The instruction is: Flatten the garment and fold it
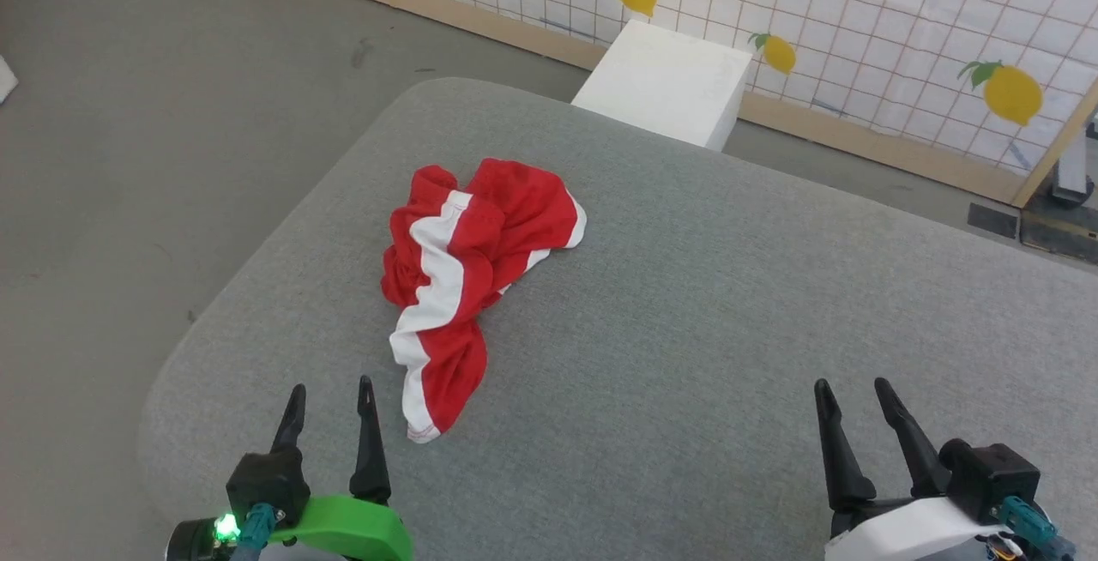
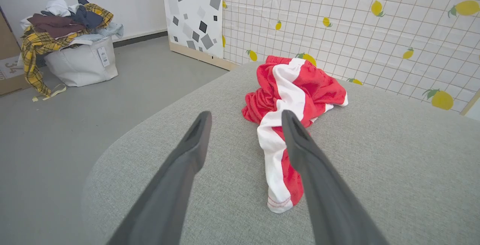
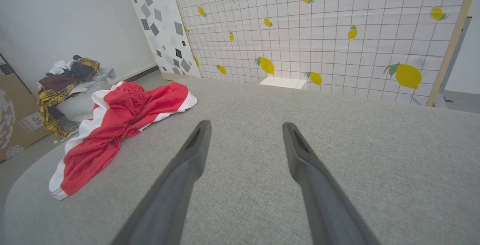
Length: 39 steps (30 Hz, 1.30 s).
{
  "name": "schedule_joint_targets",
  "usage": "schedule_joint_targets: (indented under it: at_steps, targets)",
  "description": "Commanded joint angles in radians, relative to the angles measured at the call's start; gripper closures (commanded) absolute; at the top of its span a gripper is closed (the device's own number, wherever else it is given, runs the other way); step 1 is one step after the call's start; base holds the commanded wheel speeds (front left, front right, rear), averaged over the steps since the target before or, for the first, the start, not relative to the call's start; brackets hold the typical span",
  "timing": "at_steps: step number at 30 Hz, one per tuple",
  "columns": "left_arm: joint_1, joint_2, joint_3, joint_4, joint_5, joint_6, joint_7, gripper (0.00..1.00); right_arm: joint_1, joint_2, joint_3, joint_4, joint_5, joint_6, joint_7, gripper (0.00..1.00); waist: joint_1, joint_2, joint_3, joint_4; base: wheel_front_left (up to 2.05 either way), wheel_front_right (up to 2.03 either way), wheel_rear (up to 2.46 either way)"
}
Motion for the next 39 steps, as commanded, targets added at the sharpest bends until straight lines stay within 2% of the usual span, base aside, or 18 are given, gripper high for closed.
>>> schedule_joint_targets:
  at_steps: [1, 7, 21, 23, 27, 33, 37, 39]
  targets:
    - [0.02, -0.005, -0.004, 0.004, -0.006, 0.008, -0.01, 0.0, 0.019, -0.001, 0.001, 0.006, 0.013, -0.001, -0.012, 0.0, 0.0, 0.0, -0.001, 0.008, 0.0, 0.0, 0.0]
    - [0.024, -0.005, -0.004, 0.01, -0.012, 0.015, -0.022, 0.0, 0.021, -0.001, 0.005, 0.013, 0.018, -0.001, -0.024, 0.0, 0.0, 0.0, 0.001, 0.027, 0.0, 0.0, 0.0]
    - [0.022, -0.005, 0.002, 0.021, 0.019, 0.009, -0.022, 0.0, 0.02, -0.001, 0.006, 0.013, -0.02, -0.001, -0.024, 0.0, 0.0, 0.0, -0.001, 0.018, 0.0, 0.0, 0.0]
    - [0.016, -0.004, 0.001, 0.026, 0.021, 0.002, -0.022, 0.0, 0.019, -0.001, 0.007, 0.012, -0.022, -0.001, -0.024, 0.0, 0.0, 0.0, 0.0, 0.015, 0.0, 0.0, 0.0]
    - [-0.052, 0.018, -0.01, 0.07, 0.007, -0.05, -0.008, 0.0, 0.009, -0.001, 0.01, 0.006, -0.028, -0.001, -0.024, 0.0, 0.0, 0.0, 0.014, 0.003, 0.0, 0.0, 0.0]
    - [-0.314, 0.069, -0.006, 0.163, -0.036, -0.126, 0.145, 0.0, -0.028, -0.001, 0.014, -0.012, -0.069, -0.001, -0.01, 0.0, 0.0, 0.0, 0.076, -0.058, 0.0, 0.0, 0.0]
    - [-0.507, 0.089, 0.006, 0.28, -0.099, -0.163, 0.349, 0.0, -0.053, -0.001, 0.004, -0.042, -0.1, -0.001, 0.016, 0.0, 0.0, 0.0, 0.14, -0.125, 0.0, 0.0, 0.0]
    - [-0.594, 0.095, 0.006, 0.363, -0.132, -0.172, 0.499, 0.0, -0.06, -0.001, -0.009, -0.06, -0.112, -0.001, 0.028, 0.0, 0.0, 0.0, 0.171, -0.16, 0.0, 0.0, 0.0]
